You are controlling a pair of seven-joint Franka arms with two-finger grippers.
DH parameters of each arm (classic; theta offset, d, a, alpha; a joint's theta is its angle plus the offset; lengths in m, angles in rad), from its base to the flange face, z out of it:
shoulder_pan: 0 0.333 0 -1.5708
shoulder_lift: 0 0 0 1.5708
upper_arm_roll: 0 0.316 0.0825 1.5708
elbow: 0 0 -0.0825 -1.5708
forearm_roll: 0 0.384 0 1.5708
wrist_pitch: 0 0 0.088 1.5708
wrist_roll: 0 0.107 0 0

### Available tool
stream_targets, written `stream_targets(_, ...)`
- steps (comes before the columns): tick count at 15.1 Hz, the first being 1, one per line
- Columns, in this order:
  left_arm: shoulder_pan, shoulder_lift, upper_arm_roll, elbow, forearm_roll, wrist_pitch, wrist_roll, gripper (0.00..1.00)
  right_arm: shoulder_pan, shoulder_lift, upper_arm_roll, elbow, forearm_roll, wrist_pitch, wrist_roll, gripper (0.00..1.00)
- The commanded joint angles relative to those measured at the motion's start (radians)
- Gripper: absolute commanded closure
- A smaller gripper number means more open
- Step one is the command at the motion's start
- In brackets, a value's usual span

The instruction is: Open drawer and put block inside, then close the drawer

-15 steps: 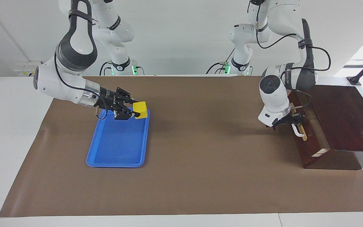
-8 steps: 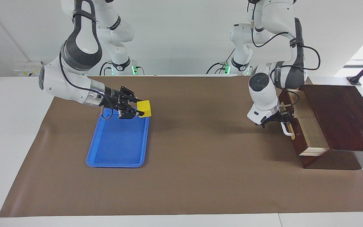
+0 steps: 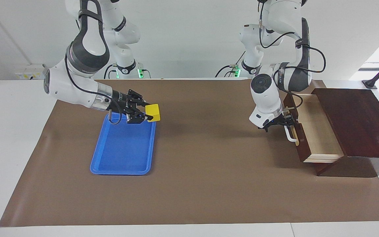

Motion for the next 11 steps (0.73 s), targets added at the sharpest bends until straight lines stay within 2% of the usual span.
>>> stream_targets(1, -0.034, -0.006, 0.000, 0.004, -0.045, -0.025, -0.017, 0.00, -0.002, 0.005, 0.003, 0.026, -0.016, -0.008, 0.028, 1.00)
stream_targets(7, -0.004, -0.032, 0.001, 0.020, -0.045, -0.032, 0.092, 0.00, 0.000, 0.007, 0.003, 0.029, -0.017, -0.008, 0.028, 1.00)
stream_targets(11, 0.015, -0.046, 0.001, 0.094, -0.056, -0.125, 0.159, 0.00, 0.000, 0.007, 0.003, 0.029, -0.017, -0.006, 0.028, 1.00)
